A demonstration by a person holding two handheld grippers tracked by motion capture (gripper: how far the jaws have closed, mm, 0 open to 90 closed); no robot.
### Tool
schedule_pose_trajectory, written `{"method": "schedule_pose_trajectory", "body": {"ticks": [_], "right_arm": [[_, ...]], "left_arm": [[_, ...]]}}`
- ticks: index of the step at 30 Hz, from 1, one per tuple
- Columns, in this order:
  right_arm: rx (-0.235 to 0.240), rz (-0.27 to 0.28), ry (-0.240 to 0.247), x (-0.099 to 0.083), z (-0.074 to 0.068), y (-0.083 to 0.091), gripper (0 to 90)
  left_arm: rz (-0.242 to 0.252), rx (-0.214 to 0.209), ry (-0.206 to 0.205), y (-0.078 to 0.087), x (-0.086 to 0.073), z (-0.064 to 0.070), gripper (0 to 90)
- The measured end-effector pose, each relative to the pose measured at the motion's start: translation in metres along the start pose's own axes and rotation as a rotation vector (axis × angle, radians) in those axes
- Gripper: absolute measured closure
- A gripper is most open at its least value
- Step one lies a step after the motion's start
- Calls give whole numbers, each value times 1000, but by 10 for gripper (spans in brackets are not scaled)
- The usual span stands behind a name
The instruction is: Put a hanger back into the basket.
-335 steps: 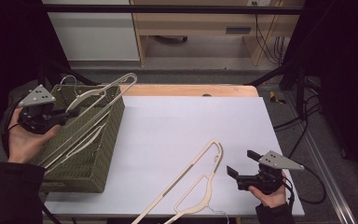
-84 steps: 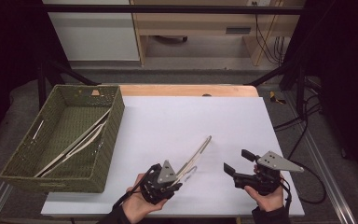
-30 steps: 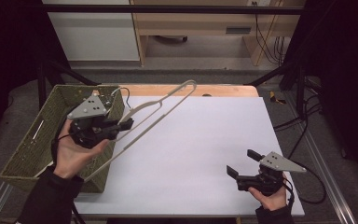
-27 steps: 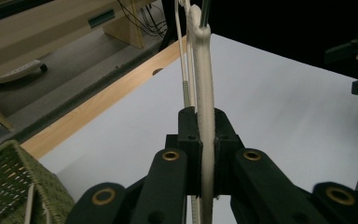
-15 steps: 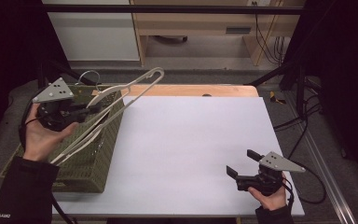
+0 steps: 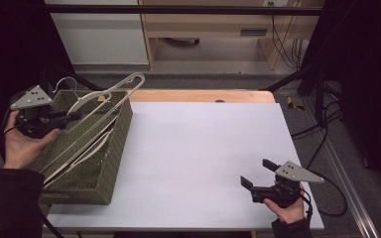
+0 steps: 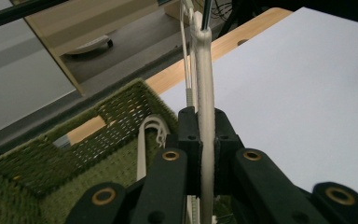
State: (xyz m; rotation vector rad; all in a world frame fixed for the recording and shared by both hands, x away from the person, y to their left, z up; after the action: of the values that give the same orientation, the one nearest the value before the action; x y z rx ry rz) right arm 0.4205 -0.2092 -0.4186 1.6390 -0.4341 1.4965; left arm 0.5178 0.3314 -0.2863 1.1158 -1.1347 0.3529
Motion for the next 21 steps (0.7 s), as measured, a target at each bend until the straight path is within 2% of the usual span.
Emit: {"method": "schedule_pose_trajectory", "body": {"ticks": [8, 9, 17, 21], "right_arm": [[-5, 0, 0, 0, 1, 0, 51], [-4, 0, 0, 0, 1, 0, 51], [-3, 4, 2, 0, 1, 1, 49], [-3, 1, 0, 0, 0, 0, 50]], "left_arm": [[-29, 56, 6, 2, -17, -22, 855], [-16, 67, 5, 1, -19, -25, 855], [-51, 104, 17, -4, -40, -37, 855], [-69, 118, 7, -9, -49, -41, 855]]}}
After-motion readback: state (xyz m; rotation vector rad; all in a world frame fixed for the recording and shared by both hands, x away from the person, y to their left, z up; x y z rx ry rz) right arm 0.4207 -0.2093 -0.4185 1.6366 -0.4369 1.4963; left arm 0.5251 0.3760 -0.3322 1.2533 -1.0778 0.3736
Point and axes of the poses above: each handheld gripper's, and its own axes: y roughly backward along the jaws, x roughly out of its top, z roughly to its right, the point moved 5 cm from there along -y, roughly forward along the jaws, and after that the axes turned 11 degrees about y, right-handed, at the moved point
